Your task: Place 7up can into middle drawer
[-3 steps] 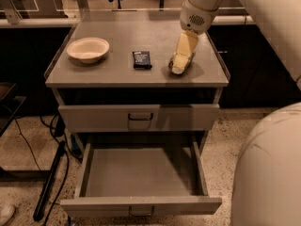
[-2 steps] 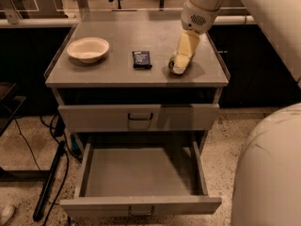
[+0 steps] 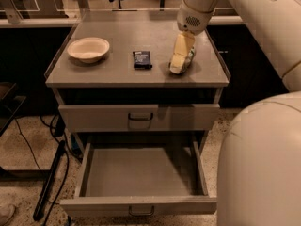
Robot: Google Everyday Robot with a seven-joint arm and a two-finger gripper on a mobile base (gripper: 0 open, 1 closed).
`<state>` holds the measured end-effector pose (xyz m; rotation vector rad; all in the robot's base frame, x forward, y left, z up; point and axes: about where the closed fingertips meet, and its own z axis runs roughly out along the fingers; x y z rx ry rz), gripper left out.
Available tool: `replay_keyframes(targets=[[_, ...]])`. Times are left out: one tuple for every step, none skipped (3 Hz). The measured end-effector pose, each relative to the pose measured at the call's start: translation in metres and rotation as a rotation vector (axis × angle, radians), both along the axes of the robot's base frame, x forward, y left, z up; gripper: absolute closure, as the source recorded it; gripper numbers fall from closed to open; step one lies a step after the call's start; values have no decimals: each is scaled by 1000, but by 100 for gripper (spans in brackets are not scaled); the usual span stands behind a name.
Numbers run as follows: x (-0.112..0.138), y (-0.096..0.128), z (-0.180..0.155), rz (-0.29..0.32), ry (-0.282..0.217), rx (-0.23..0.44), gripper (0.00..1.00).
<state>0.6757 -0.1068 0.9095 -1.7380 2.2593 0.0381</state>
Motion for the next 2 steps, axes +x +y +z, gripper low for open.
replay_keyframes(targets=[[16,-1,-5,-3,-1,-16,0],[31,-2,-13,-7,3,-24,0]])
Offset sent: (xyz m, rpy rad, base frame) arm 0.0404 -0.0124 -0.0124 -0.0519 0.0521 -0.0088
